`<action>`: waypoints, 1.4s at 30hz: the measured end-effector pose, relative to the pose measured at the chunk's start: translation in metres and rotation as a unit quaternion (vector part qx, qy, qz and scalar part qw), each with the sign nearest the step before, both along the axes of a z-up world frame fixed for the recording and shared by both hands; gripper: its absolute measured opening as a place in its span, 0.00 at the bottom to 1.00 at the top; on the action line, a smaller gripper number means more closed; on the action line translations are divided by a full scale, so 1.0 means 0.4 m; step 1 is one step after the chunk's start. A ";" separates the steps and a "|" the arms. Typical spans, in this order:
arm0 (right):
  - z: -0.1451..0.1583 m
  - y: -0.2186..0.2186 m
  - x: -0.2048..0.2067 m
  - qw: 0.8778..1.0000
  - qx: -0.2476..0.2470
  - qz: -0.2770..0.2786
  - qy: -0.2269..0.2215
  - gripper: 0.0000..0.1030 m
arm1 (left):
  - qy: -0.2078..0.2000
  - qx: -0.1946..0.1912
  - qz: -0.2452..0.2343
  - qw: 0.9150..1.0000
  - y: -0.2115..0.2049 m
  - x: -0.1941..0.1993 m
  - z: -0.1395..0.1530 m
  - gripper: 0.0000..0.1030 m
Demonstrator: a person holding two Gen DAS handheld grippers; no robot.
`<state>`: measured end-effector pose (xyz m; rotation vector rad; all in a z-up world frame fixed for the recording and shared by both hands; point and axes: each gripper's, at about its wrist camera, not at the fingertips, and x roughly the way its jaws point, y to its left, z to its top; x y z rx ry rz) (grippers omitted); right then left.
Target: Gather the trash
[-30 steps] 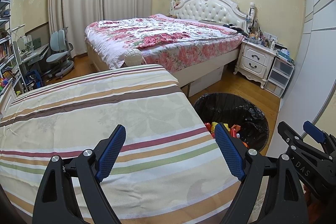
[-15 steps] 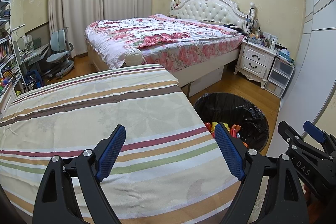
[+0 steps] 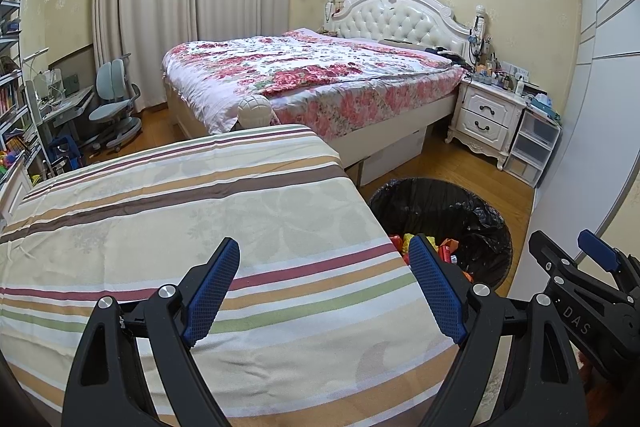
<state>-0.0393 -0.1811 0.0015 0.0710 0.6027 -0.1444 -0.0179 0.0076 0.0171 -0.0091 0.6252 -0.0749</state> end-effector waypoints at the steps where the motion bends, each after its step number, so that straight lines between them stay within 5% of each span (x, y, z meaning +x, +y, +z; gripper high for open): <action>1: 0.000 0.000 0.000 1.000 0.000 0.000 0.000 0.74 | 0.000 0.000 0.000 1.000 0.000 0.000 0.000 0.81; 42: 0.004 0.013 0.003 1.000 -0.002 0.004 0.003 0.74 | -0.010 0.013 0.017 1.000 0.024 0.022 0.018 0.81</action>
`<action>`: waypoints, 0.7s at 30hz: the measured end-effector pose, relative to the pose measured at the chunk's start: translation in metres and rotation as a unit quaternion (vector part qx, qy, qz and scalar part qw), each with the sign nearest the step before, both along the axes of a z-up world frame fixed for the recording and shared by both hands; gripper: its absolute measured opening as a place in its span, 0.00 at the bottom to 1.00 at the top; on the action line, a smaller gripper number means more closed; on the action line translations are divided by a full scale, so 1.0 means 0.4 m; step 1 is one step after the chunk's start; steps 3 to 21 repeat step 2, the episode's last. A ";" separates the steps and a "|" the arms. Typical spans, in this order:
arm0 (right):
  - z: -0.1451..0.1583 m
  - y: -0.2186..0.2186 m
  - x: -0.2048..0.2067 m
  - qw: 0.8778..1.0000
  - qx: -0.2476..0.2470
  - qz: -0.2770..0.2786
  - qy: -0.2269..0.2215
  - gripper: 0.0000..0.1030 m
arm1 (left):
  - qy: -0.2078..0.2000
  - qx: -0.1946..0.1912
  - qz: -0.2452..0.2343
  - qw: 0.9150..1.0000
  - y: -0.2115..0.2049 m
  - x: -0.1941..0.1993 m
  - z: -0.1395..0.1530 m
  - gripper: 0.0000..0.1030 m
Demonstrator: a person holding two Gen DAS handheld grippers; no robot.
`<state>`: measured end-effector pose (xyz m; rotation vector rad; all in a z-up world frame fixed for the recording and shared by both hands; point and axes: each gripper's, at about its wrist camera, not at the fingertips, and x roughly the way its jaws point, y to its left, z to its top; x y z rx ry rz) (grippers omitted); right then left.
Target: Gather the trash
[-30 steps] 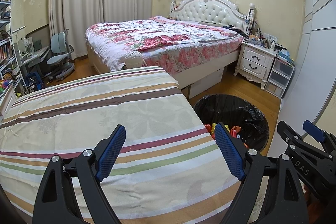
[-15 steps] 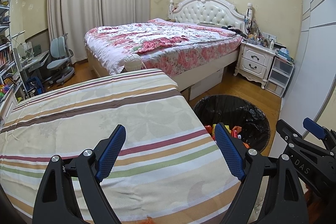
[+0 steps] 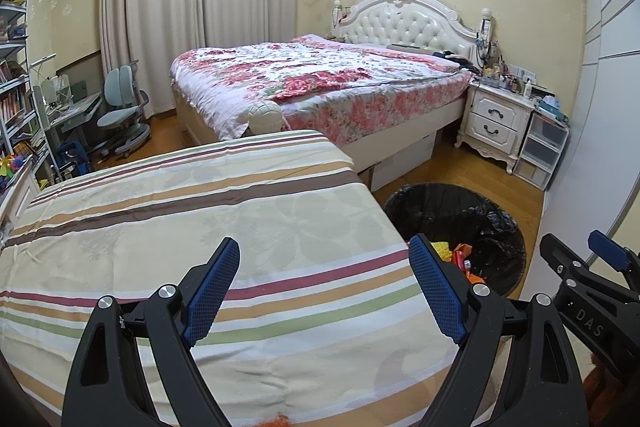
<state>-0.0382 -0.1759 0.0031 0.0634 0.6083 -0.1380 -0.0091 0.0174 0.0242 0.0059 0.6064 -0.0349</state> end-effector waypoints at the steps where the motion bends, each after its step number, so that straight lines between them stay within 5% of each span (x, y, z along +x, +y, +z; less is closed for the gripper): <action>1: 0.001 0.006 0.003 1.000 0.000 0.002 0.001 0.74 | 0.002 0.000 0.001 1.000 0.006 0.002 -0.003 0.81; 21: 0.002 0.014 0.007 1.000 0.000 0.005 0.003 0.74 | 0.006 0.000 0.002 1.000 0.012 0.005 -0.008 0.81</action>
